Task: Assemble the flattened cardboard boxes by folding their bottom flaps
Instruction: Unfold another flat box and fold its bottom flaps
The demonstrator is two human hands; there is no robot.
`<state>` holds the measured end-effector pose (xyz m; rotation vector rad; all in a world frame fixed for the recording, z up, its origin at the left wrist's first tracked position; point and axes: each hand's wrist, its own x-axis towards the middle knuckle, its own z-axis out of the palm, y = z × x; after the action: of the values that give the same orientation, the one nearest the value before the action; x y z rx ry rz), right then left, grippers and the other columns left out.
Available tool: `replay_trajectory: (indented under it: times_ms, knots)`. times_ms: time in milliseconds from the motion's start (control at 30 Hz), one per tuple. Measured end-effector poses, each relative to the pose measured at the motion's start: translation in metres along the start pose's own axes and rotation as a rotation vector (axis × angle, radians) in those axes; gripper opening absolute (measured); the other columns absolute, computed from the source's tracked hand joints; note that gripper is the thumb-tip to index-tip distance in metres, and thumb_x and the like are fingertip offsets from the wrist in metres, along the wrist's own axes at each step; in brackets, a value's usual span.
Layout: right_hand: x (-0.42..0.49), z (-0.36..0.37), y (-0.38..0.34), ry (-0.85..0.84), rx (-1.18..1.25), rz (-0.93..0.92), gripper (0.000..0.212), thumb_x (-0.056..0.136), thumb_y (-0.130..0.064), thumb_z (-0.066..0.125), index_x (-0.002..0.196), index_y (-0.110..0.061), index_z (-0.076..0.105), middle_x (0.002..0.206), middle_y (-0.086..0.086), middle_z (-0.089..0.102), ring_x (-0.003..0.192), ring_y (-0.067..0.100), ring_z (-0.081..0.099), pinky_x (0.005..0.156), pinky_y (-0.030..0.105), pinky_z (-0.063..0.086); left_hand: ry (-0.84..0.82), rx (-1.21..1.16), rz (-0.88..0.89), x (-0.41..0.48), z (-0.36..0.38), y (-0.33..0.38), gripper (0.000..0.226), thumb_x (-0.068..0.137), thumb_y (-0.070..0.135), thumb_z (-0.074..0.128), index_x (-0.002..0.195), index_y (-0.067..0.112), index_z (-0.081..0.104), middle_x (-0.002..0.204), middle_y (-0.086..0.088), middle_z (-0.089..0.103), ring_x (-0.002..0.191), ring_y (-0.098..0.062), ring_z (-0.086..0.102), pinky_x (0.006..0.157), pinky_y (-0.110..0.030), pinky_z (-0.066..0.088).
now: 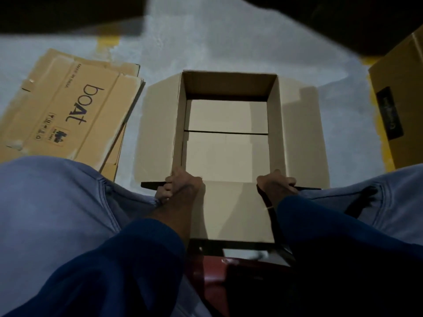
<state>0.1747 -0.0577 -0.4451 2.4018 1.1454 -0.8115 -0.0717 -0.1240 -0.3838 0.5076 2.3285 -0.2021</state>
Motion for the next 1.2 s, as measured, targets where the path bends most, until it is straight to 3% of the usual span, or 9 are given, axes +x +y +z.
replay_trajectory:
  times_ms: [100,267,400,500,633,700,800,967,1200]
  knots:
    - [-0.029,-0.019,0.0,0.084,0.08,0.057,0.039,0.083,-0.039,0.064,0.12,-0.027,0.059,0.134,0.016,0.035,0.124,0.049,0.039,0.108,0.06,0.03,0.074,-0.043,0.084,-0.013,-0.002,0.002,0.077,0.081,0.06,0.074,0.141,0.023,0.042,0.142,-0.018,0.043,0.132,-0.038,0.042,0.104,-0.053,0.037]
    - [-0.021,-0.036,-0.012,0.229,0.236,-0.245,0.045,0.091,-0.05,0.066,0.132,-0.031,0.061,0.153,0.011,0.027,0.131,0.042,0.035,0.111,0.058,0.032,0.133,-0.23,0.314,0.009,-0.005,0.019,0.062,0.086,0.051,0.075,0.14,0.031,0.051,0.147,-0.016,0.031,0.135,-0.037,0.034,0.109,-0.049,0.032]
    - [-0.008,-0.045,-0.03,0.124,-0.022,-0.394,0.046,0.094,-0.049,0.062,0.136,-0.031,0.06,0.145,0.017,0.044,0.133,0.039,0.034,0.11,0.052,0.036,0.067,0.027,0.368,0.029,-0.008,0.035,0.051,0.09,0.055,0.068,0.136,0.035,0.056,0.143,-0.016,0.034,0.129,-0.036,0.038,0.108,-0.048,0.035]
    - [-0.007,-0.037,-0.038,0.117,-0.14,-0.645,0.045,0.092,-0.041,0.066,0.133,-0.024,0.065,0.133,0.014,0.057,0.129,0.035,0.046,0.107,0.04,0.041,0.22,0.221,0.408,0.041,0.003,0.033,0.043,0.083,0.058,0.073,0.118,0.034,0.065,0.133,-0.011,0.037,0.121,-0.031,0.038,0.103,-0.045,0.035]
    - [-0.013,-0.029,-0.056,0.029,-0.157,-0.925,0.025,0.093,-0.023,0.064,0.114,-0.015,0.073,0.117,0.014,0.067,0.111,0.036,0.061,0.086,0.036,0.047,0.238,0.244,0.74,0.054,0.003,0.038,0.018,0.095,0.025,0.068,0.112,0.021,0.074,0.133,-0.01,0.056,0.121,-0.031,0.054,0.094,-0.037,0.041]
    - [-0.012,-0.025,-0.066,0.061,-0.18,-0.962,0.016,0.095,-0.022,0.06,0.096,-0.012,0.073,0.104,0.014,0.065,0.099,0.035,0.062,0.073,0.033,0.042,0.106,0.207,0.834,0.06,0.0,0.047,0.017,0.095,0.014,0.066,0.109,0.01,0.075,0.115,-0.012,0.067,0.106,-0.028,0.064,0.076,-0.025,0.039]
    - [-0.008,-0.024,-0.075,0.091,-0.204,-0.996,0.018,0.097,-0.023,0.06,0.1,-0.014,0.075,0.102,0.012,0.064,0.096,0.033,0.061,0.075,0.036,0.048,0.048,0.151,0.828,0.07,-0.003,0.056,0.011,0.091,0.009,0.07,0.099,0.007,0.076,0.098,-0.009,0.068,0.096,-0.027,0.066,0.066,-0.021,0.031]
    - [-0.004,-0.028,-0.08,0.081,-0.229,-1.001,0.01,0.095,-0.023,0.062,0.097,-0.018,0.07,0.102,0.008,0.063,0.096,0.031,0.06,0.075,0.038,0.05,0.025,0.181,0.855,0.076,-0.003,0.063,0.007,0.088,0.01,0.074,0.094,0.009,0.078,0.101,-0.011,0.073,0.095,-0.029,0.068,0.081,-0.032,0.053]
    - [-0.005,-0.028,-0.079,0.075,-0.181,-0.999,0.012,0.096,-0.025,0.063,0.098,-0.019,0.072,0.101,0.006,0.064,0.095,0.029,0.06,0.078,0.04,0.052,0.093,0.276,0.911,0.072,0.001,0.064,0.011,0.094,0.018,0.067,0.102,0.011,0.074,0.106,-0.01,0.065,0.1,-0.029,0.063,0.079,-0.031,0.047]
